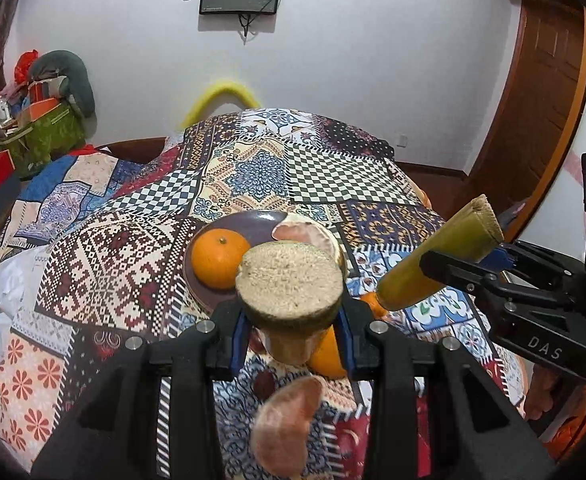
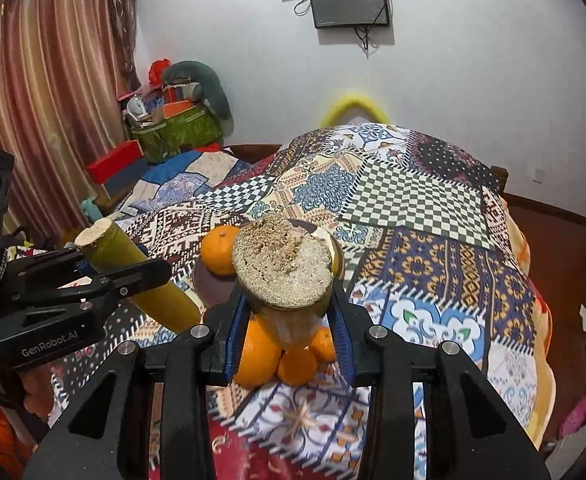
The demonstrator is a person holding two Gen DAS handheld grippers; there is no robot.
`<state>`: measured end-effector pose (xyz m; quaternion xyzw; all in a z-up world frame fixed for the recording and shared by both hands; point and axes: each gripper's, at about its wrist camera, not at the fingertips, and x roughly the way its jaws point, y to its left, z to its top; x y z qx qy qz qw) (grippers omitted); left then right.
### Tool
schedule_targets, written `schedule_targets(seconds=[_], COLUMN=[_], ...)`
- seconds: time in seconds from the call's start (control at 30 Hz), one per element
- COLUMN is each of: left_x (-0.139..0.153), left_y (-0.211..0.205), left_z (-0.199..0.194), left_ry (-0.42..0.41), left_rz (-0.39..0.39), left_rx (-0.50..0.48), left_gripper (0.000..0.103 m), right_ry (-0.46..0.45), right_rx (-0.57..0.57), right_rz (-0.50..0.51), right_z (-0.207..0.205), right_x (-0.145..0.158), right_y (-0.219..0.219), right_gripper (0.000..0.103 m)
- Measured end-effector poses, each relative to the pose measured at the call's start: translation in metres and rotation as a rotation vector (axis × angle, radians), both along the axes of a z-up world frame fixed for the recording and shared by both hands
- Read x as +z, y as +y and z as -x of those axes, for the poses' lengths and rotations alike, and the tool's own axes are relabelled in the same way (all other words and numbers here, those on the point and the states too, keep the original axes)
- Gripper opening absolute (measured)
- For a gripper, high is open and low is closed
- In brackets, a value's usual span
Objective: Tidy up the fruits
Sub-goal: 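Carry both upright cylinders to the plate and stand the left tool's cylinder on it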
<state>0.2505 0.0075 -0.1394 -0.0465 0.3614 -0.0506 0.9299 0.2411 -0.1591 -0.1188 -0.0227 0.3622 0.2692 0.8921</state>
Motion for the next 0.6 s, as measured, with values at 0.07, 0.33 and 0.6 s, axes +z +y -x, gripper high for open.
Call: schedule_targets(seconds=[0.07,0.33,0.6], left_x=[-0.004,-0.026,-0.040], left_y=[0.003,0.009,0.012], left_z=[-0.008,-0.040,-0.067], left_ry=[0.006,0.053,0.076], left_rz=[0.001,0.010,0.015], left_rx=[0.004,0.007,0.004], left_gripper=[0.036,0.036,0.036], right_ry=[0.000,0.024,0.079], right_rx=[0.005,0.026,0.064], right_rz=[0.003,0.012,0.011], right_z=[-0.005,-0.031,-0.051], right_x=[-0.001,-0.014,-0.032], right_y=[0.003,0.016,0.031], right_gripper=[0.035,0.035,0.035])
